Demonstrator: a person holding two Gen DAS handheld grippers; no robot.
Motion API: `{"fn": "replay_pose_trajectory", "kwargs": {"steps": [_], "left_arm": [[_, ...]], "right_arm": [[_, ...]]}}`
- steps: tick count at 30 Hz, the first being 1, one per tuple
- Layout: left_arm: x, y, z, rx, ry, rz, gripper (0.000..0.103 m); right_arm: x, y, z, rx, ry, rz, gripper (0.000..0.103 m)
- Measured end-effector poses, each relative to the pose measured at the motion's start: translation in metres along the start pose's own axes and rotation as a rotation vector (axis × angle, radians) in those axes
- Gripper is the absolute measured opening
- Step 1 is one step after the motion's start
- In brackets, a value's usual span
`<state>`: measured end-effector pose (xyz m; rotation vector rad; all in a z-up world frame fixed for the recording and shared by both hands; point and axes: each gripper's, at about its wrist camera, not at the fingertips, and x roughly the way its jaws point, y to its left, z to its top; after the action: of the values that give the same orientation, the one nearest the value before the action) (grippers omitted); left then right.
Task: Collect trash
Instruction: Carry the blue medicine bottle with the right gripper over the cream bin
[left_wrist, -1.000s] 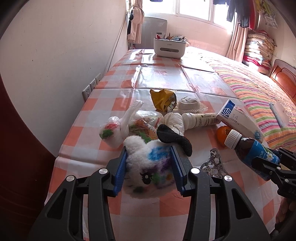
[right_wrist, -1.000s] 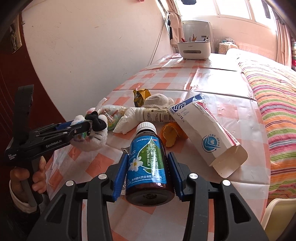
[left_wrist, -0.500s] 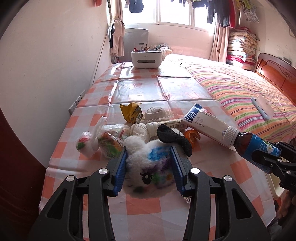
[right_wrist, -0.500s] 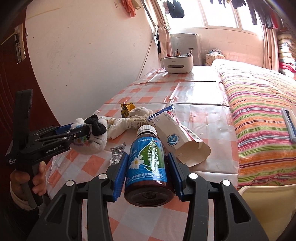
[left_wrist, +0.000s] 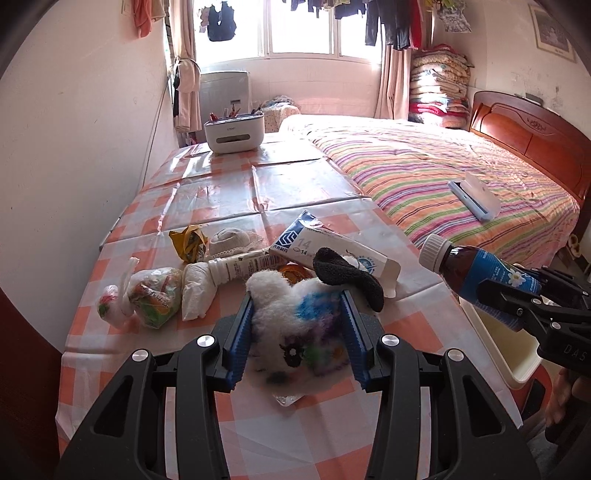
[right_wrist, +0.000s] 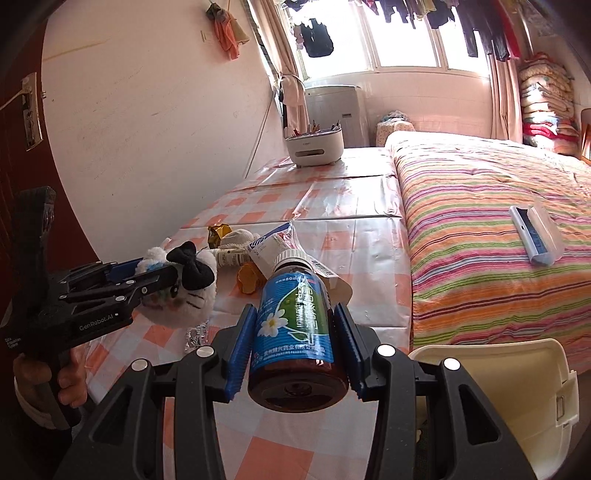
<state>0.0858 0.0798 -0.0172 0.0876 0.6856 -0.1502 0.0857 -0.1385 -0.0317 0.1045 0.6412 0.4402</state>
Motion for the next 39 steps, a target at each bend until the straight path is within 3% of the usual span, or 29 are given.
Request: {"fn": "replay_pose_trajectory", "kwargs": {"steps": [21, 30, 39], "left_arm": [[-0.002, -0.104, -0.003, 0.135, -0.001, -0.161, 0.044], [-0.006, -0.138, -0.008, 0.183, 0.001, -0.225, 0.044], [-0.003, -0.157, -0.007, 0.198, 0.011, -0.259, 0.044]], "right_arm": [[-0.069, -0.069, -0.038, 0.151, -0.098, -0.209, 0.042], [-0.079, -0.087, -0.052, 0.153, -0.091, -0.372, 0.042], [-0.082, -0.102, -0.058, 0.196, -0.087, -0.417, 0.043]]}}
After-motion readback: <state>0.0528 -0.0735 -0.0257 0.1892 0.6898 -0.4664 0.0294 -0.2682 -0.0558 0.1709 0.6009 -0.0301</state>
